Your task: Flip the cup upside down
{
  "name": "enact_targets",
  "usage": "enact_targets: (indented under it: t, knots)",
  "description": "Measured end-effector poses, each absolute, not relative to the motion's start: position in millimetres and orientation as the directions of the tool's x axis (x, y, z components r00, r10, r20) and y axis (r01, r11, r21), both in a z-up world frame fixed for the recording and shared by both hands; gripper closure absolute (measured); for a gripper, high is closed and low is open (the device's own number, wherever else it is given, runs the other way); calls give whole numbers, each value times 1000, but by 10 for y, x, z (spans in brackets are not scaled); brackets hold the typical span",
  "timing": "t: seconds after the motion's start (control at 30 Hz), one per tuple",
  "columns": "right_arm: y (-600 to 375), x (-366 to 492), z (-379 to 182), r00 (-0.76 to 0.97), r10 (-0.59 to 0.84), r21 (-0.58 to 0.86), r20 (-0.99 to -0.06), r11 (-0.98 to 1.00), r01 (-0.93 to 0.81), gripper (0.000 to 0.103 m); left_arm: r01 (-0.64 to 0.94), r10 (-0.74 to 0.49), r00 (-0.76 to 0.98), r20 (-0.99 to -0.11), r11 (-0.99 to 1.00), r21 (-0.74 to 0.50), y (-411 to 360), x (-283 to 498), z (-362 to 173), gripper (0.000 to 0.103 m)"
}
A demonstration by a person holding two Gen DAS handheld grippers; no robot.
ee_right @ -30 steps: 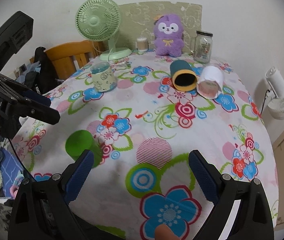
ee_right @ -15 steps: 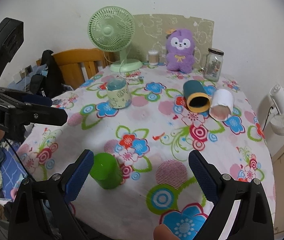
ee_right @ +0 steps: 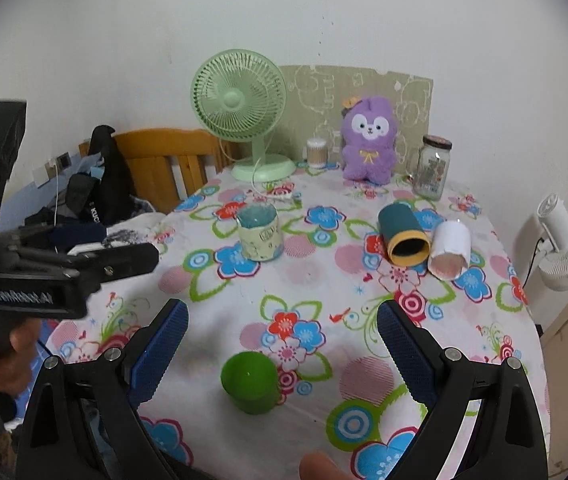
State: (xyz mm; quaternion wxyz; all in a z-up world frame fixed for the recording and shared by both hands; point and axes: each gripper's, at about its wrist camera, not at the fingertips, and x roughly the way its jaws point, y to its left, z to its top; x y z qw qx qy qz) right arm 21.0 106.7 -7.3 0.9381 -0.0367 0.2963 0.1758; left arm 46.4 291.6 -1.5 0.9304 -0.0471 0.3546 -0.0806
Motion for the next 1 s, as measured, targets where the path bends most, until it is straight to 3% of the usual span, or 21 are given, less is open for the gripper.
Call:
enact_targets:
  t: [0.4,1.0]
  knots:
    - [1160,50,178,817,302,17,-491,941,-337,6,23,-120,827,-549,983,-181,2968,228,26,2]
    - [1171,-226,521,902,256,-19,-347,960,-279,6,-33,-12,926,-378,993,-114,2945,-56,331,0]
